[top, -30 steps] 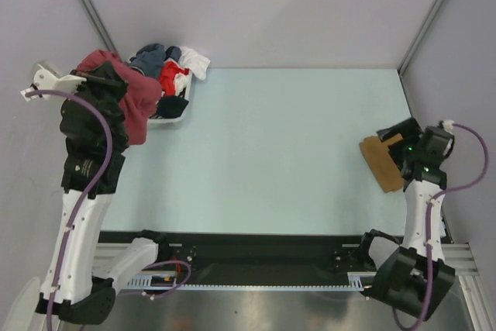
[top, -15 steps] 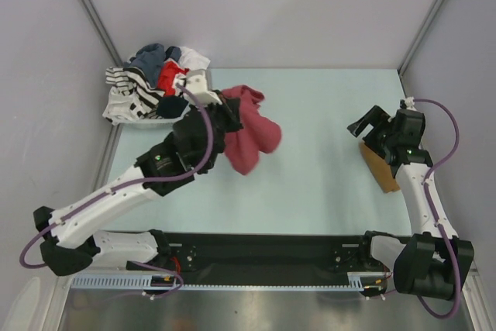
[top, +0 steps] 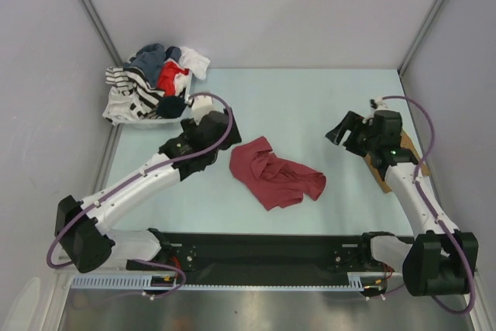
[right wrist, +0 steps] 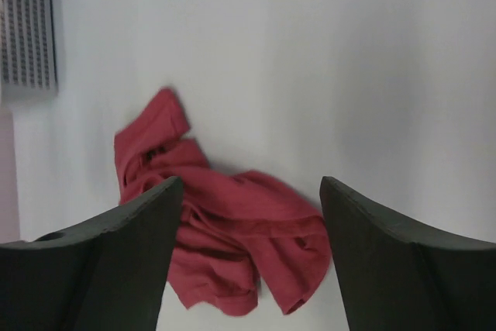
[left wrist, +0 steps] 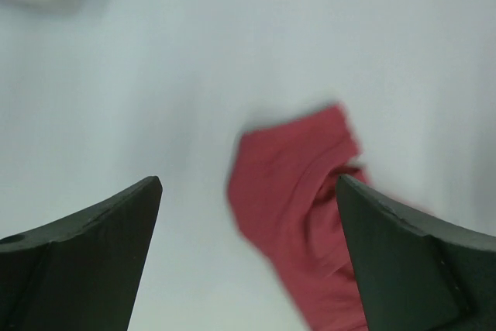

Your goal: Fold and stack the tank tops

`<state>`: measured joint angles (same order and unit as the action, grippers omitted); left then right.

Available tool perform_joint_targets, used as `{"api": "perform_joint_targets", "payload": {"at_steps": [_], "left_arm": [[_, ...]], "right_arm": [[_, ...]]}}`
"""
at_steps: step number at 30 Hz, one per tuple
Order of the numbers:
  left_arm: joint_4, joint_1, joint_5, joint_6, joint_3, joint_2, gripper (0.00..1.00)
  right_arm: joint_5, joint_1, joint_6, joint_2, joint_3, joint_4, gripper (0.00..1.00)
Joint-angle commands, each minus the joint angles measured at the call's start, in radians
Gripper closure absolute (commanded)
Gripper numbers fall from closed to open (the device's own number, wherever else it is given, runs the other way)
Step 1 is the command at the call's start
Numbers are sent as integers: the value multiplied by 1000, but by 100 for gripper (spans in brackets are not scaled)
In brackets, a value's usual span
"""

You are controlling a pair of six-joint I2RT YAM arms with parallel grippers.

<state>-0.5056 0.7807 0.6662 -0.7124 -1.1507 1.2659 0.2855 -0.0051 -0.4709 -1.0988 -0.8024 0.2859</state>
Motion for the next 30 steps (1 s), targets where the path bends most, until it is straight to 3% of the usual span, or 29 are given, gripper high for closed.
{"api": "perform_joint_targets", "payload": {"at_steps": [1,4,7,10,15,16,17,20,27,30], "left_arm": [[55,-11,-173,-9,165,-66,0],[185,-11,-265,37,284,-117,0],[222,-9,-293,68,325,-143,0],[231,-9,-323,93,339,-134,0],[292,3,-433,132,356,-112,0],[297,31,-427,140,349,-109,0],[292,47,-415,140,342,-108,0],[266,103,-361,139,315,-97,0],[306,137,-381,129,324,-79,2],[332,141,-404,128,315,-27,4]], "right_arm": [[-2,129,78,-50,-14,2,26],[-3,194,95,-84,12,1,35],[15,247,101,-117,32,-5,45],[35,338,126,-148,45,-33,48],[-106,412,94,-177,71,-13,43],[-121,393,72,-177,81,-11,34],[-127,381,57,-164,97,-13,33],[-144,350,3,-97,176,-45,35],[-279,341,-57,54,287,30,44],[-284,337,-93,59,328,24,36]]}}
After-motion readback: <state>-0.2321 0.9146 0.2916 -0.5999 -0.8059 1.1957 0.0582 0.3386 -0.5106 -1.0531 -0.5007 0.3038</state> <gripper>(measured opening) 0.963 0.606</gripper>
